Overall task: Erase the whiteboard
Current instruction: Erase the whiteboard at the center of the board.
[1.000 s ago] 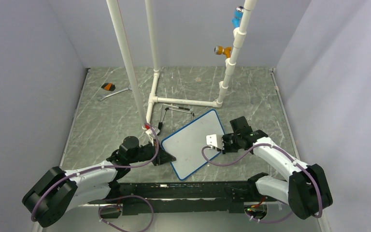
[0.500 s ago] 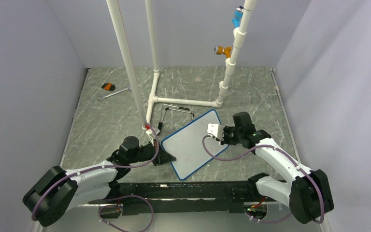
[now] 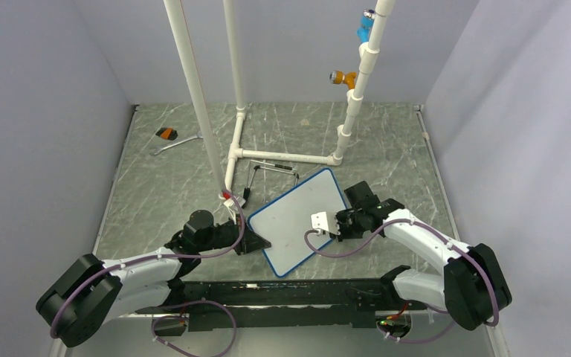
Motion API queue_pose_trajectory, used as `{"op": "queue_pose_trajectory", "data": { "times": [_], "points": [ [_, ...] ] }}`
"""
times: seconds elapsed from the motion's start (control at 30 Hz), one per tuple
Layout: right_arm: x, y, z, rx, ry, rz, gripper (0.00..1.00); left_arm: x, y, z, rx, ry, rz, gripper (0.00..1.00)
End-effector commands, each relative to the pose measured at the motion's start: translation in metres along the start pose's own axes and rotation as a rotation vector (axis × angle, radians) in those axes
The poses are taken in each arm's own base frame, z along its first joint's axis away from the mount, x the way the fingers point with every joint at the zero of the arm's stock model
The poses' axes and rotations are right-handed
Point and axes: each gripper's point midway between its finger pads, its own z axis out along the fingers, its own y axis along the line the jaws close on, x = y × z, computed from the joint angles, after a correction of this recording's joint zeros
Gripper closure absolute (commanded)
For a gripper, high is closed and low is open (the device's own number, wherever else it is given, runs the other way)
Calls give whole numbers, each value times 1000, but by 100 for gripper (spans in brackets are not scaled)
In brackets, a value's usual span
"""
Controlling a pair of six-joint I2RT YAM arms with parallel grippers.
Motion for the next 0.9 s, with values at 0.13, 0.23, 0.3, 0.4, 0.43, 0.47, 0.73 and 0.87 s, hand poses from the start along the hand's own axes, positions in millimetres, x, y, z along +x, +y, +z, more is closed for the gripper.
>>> {"op": "queue_pose_trajectory", "data": {
  "times": [0.13, 0.23, 0.3, 0.4, 0.43, 0.47, 0.73, 0.87],
  "points": [
    [-23, -29, -6, 114, -60, 59, 100, -14, -31, 1, 143, -29, 104, 100],
    [-9, -56, -17, 254, 29, 113, 100, -14, -31, 1, 142, -29, 103, 100],
    [0, -62, -22, 290, 67, 139, 100, -14, -30, 0, 137, -28, 104, 100],
    [8, -61, -25, 288, 102, 161, 100, -14, -30, 0, 132, -30, 106, 100],
    [8, -60, -25, 280, 107, 160, 100, -15, -30, 0, 130, -32, 108, 100],
    [9, -59, -24, 273, 111, 162, 100, -14, -30, 0, 131, -31, 107, 100],
    [-50, -2, 1, -22, -94, -3, 100, -16, -31, 3, 138, -26, 99, 100],
    [-68, -17, -2, 41, -141, 42, 100, -17, -31, 3, 138, -31, 95, 100]
  ]
}}
